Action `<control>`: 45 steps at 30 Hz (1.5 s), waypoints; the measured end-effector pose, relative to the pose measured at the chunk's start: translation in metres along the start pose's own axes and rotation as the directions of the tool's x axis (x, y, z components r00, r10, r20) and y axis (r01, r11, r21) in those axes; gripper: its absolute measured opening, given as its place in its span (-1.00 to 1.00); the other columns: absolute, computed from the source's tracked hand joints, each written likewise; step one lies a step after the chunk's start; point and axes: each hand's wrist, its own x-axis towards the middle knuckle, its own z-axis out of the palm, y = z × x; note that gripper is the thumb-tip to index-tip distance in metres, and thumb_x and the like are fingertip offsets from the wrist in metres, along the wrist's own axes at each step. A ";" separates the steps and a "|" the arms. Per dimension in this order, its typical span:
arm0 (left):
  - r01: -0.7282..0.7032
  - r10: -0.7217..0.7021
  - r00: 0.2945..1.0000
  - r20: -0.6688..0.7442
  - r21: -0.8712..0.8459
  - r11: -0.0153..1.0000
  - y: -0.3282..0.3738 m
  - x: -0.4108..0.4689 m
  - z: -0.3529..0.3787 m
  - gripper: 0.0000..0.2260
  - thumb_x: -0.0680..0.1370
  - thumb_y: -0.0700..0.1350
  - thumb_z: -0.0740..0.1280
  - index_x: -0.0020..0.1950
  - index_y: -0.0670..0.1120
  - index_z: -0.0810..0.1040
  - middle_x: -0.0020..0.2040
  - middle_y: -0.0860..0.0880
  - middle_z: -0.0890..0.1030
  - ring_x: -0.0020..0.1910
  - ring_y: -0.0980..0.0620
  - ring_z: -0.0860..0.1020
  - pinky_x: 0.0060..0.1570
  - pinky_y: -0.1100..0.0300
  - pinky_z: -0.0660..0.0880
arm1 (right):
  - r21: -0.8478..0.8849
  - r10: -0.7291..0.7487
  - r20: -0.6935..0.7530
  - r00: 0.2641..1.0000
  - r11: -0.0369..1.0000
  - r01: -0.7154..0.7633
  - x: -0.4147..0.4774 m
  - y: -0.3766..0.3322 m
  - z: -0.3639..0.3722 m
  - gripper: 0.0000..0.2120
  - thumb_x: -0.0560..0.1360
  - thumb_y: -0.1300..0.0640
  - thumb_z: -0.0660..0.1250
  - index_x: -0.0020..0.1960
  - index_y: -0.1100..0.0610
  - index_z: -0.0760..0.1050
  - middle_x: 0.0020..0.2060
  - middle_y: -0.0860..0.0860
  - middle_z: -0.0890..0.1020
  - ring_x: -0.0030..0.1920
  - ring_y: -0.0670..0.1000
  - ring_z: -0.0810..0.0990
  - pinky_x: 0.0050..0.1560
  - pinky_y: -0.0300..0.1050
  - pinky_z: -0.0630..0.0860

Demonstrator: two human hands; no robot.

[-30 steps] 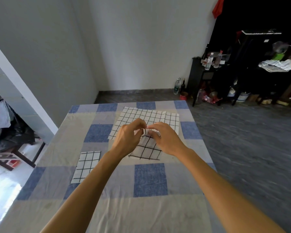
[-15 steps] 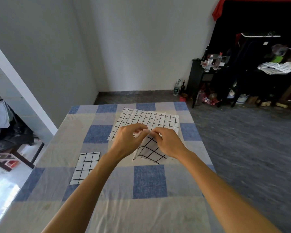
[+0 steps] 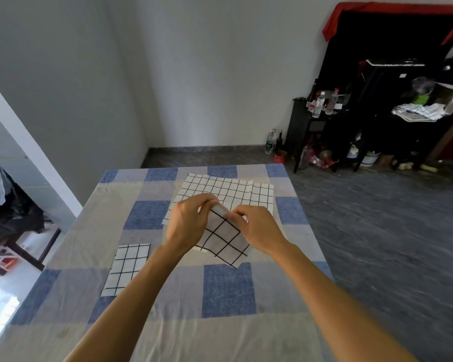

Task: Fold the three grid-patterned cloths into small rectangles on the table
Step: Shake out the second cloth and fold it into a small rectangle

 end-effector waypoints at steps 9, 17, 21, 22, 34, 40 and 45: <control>0.048 -0.058 0.982 -0.180 -0.059 0.997 -0.014 0.000 -0.009 -0.92 0.54 -0.24 0.33 -0.04 -0.16 0.61 -0.14 0.07 0.61 -0.18 0.15 0.56 -0.13 0.46 0.46 | -0.062 -0.004 0.004 1.000 0.998 0.004 -0.014 0.020 -0.001 -0.65 0.60 -0.13 0.17 -0.20 0.07 0.51 -0.38 -0.03 0.58 -0.37 -0.04 0.50 -0.35 -0.14 0.39; 0.107 -0.121 0.967 -0.225 -0.075 0.991 -0.021 0.006 -0.013 -0.93 0.55 -0.20 0.32 -0.04 -0.13 0.61 -0.15 0.09 0.60 -0.19 0.15 0.56 -0.14 0.36 0.49 | -0.071 0.001 -0.031 1.000 0.997 -0.003 -0.016 0.036 -0.007 -0.76 0.59 -0.09 0.21 -0.17 0.00 0.49 -0.46 -0.18 0.47 -0.43 -0.17 0.45 -0.38 -0.32 0.28; 0.191 -0.215 0.946 -0.240 -0.122 0.974 -0.027 0.001 -0.013 -0.89 0.56 -0.16 0.30 -0.04 -0.14 0.61 -0.16 0.05 0.63 -0.21 0.19 0.55 -0.15 0.46 0.45 | -0.015 -0.001 -0.098 0.995 1.000 0.000 -0.014 0.039 -0.013 -0.83 0.59 0.00 0.24 -0.04 0.05 0.56 -0.28 -0.12 0.59 -0.27 -0.16 0.54 -0.25 -0.25 0.46; 0.228 -0.253 0.940 -0.230 -0.131 0.965 -0.029 0.000 -0.013 -0.89 0.56 -0.15 0.30 -0.03 -0.13 0.61 -0.15 0.04 0.63 -0.21 0.19 0.55 -0.15 0.48 0.44 | 0.032 0.010 -0.135 0.991 0.999 -0.006 -0.011 0.036 -0.016 -0.85 0.59 0.02 0.25 -0.02 0.05 0.55 -0.22 -0.11 0.60 -0.21 -0.17 0.54 -0.20 -0.31 0.45; 0.076 -0.086 0.992 0.095 0.099 0.992 0.014 0.002 0.004 -0.72 0.56 -0.01 0.29 0.22 -0.07 0.56 0.16 -0.03 0.61 0.15 0.04 0.52 0.22 0.11 0.42 | -0.012 -0.144 -0.118 0.982 0.989 0.144 0.018 -0.021 -0.028 -0.85 0.59 0.01 0.25 0.00 0.03 0.55 -0.16 -0.13 0.57 -0.13 -0.14 0.52 -0.12 -0.31 0.45; 0.048 -0.047 0.999 0.004 -0.024 0.999 0.022 0.006 0.006 -0.88 0.54 -0.19 0.32 0.02 -0.12 0.64 -0.14 0.01 0.67 -0.19 0.19 0.55 -0.14 0.51 0.40 | 0.172 -0.096 -0.168 0.981 0.977 0.125 0.011 -0.023 -0.029 -0.83 0.55 -0.02 0.31 0.01 0.05 0.59 -0.13 -0.14 0.63 -0.07 -0.23 0.55 -0.06 -0.44 0.43; 0.121 -0.126 0.992 -0.029 -0.124 0.985 0.023 0.003 0.011 -0.89 0.54 -0.17 0.34 0.01 -0.09 0.64 -0.15 0.16 0.59 -0.19 0.35 0.52 -0.12 0.52 0.42 | 0.202 -0.041 -0.185 0.982 0.976 0.079 0.010 -0.023 -0.033 -0.87 0.54 0.03 0.33 -0.04 0.02 0.64 -0.17 -0.15 0.67 -0.12 -0.21 0.58 -0.12 -0.39 0.47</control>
